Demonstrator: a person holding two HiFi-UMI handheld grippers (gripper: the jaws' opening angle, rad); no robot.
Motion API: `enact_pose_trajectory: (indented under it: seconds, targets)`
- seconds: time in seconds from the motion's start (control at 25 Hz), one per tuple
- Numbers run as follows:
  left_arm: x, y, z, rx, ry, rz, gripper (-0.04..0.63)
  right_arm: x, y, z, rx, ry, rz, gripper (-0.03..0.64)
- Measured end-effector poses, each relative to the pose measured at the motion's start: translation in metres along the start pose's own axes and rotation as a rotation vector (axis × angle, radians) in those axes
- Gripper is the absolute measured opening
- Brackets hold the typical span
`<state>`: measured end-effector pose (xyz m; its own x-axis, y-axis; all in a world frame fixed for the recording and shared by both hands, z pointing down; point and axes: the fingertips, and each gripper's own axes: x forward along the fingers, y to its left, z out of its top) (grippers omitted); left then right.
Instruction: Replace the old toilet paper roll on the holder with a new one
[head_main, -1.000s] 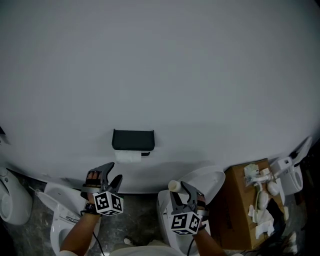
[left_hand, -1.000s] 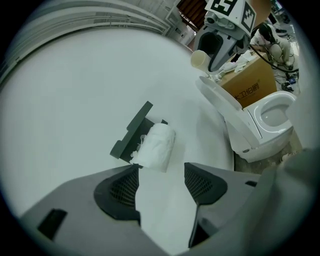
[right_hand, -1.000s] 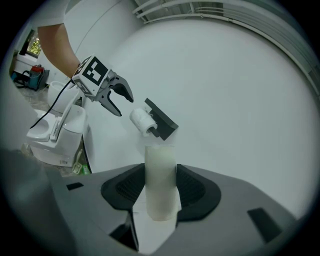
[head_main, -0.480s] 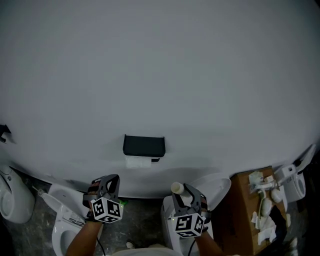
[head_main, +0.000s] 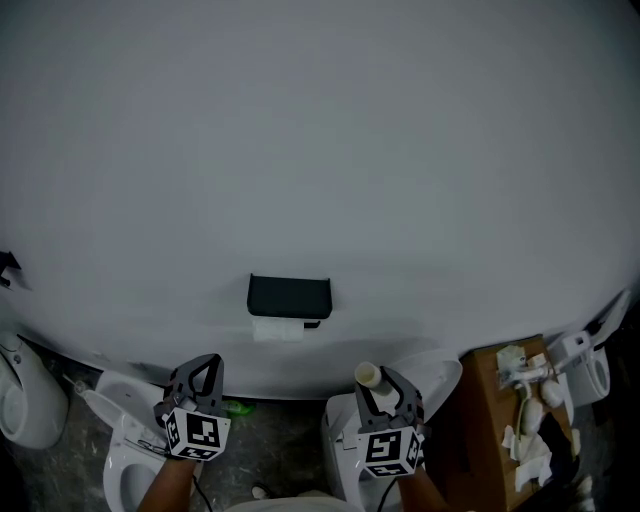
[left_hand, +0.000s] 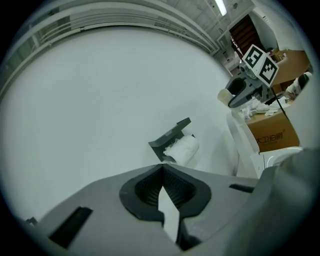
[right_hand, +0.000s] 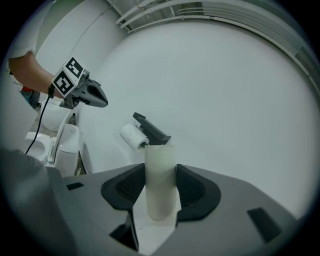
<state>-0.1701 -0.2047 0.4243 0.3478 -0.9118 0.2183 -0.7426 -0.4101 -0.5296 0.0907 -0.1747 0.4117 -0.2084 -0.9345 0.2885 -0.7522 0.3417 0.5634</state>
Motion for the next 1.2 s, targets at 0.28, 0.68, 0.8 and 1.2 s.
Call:
enact_pose_trajectory:
  seconds: [0.28, 0.68, 0.8, 1.2]
  targets:
    - [-0.027, 0.017, 0.006, -0.128, -0.045, 0.052, 0.006, -0.014, -0.019, 0.003, 0.135, -0.034, -0.004, 0.191]
    - [-0.065, 0.022, -0.009, -0.231, -0.022, 0.115, 0.006, -0.046, -0.039, -0.010, 0.274, -0.038, -0.048, 0.192]
    - [-0.072, 0.020, -0.015, -0.245, -0.014, 0.121, 0.006, -0.054, -0.041, -0.018, 0.289, -0.022, -0.059, 0.192]
    - [-0.093, 0.010, -0.028, -0.311, 0.000, 0.112, 0.006, -0.079, -0.045, -0.026, 0.373, -0.058, -0.059, 0.191]
